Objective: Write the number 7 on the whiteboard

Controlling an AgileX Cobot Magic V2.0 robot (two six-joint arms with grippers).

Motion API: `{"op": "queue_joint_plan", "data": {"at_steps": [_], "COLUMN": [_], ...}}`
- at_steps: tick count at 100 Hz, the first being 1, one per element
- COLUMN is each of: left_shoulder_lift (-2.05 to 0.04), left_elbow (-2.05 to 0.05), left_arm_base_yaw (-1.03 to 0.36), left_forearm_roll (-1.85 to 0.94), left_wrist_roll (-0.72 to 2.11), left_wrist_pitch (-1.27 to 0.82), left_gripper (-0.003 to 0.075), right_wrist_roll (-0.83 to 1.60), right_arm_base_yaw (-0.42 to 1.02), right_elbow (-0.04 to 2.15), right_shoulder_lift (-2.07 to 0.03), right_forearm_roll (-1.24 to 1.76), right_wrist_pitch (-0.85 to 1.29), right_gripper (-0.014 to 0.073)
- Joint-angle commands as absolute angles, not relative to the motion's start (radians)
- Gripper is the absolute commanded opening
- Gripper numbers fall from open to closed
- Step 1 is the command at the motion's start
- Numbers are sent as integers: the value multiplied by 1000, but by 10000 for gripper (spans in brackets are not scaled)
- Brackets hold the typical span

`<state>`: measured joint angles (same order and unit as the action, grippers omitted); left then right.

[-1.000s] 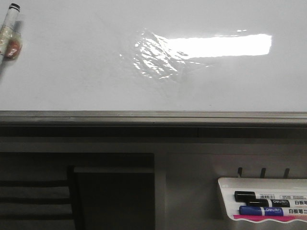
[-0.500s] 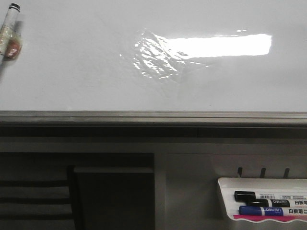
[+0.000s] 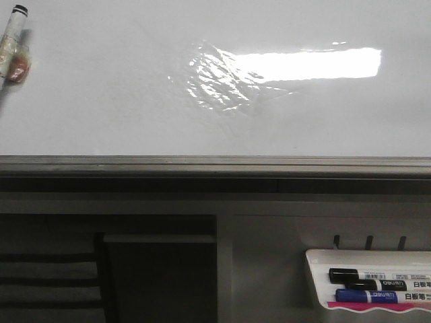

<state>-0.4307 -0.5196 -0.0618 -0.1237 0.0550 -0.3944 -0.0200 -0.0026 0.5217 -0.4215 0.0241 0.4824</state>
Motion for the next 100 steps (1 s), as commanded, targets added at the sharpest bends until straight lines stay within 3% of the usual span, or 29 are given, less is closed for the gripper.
{"op": "queue_joint_plan", "data": {"at_steps": [1,17,26,33,45,52,57,100], "left_shoulder_lift": [-443,-443,-443,-443,-443,-443,-443,-443], "left_elbow": [-557,-555,-555,-555,-555,-555,-555,-555], "left_arm_base_yaw": [-61,-61,-61,-61,-61,-61,-61,-61], "left_forearm_roll": [-140,-141,-141,-130,-97,-97,-97,-119], "left_wrist_roll": [52,47,47,47,47,47,47,47], "left_wrist_pitch": [-323,-323,-323,-323,-323,-323,-323,-310], "left_gripper": [-20,-20,-1,85,368,500,545,543], "right_wrist_roll": [-18,-18,-18,-18,-18,-18,-18,-18], "right_arm_base_yaw": [-1,-1,-1,-1,-1,-1,-1,-1], "right_elbow": [558,558,558,558,558,558,558,558], "right_shoulder_lift": [-435,-435,-435,-435,-435,-435,-435,-435], "right_forearm_roll": [19,19,19,19,19,17,17,17], "right_wrist_pitch": [406,408,406,406,406,406,406,406], "right_gripper": [-71,-64,34,156,401,475,503,503]}}
